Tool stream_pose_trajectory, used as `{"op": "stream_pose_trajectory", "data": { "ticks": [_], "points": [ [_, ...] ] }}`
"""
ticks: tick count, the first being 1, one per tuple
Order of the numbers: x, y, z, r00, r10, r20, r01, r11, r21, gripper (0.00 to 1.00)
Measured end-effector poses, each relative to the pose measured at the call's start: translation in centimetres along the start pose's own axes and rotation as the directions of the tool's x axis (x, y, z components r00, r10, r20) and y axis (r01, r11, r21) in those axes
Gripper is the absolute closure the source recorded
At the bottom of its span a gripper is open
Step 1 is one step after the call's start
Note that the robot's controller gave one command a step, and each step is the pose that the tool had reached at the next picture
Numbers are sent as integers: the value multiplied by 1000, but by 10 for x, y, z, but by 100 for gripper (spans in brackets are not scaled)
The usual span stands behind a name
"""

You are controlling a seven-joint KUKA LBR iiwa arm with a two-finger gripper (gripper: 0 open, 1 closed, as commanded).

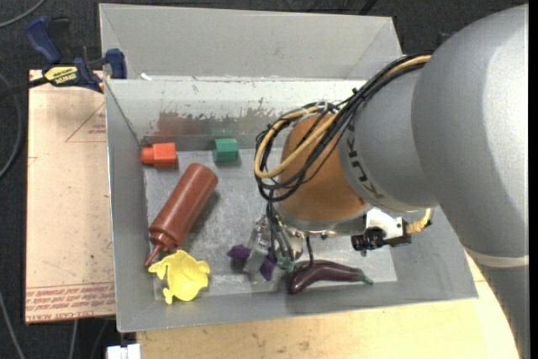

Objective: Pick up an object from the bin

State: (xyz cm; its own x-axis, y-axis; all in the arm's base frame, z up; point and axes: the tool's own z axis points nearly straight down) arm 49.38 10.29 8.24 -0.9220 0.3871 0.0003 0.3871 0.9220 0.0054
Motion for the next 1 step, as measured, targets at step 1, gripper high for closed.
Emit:
{"op": "stream_pose_trajectory", "data": {
  "ticks": [1],
  "points": [
    [0, 0, -6, 1000, 0, -3, 0, 1000, 2, 100]
  ]
}}
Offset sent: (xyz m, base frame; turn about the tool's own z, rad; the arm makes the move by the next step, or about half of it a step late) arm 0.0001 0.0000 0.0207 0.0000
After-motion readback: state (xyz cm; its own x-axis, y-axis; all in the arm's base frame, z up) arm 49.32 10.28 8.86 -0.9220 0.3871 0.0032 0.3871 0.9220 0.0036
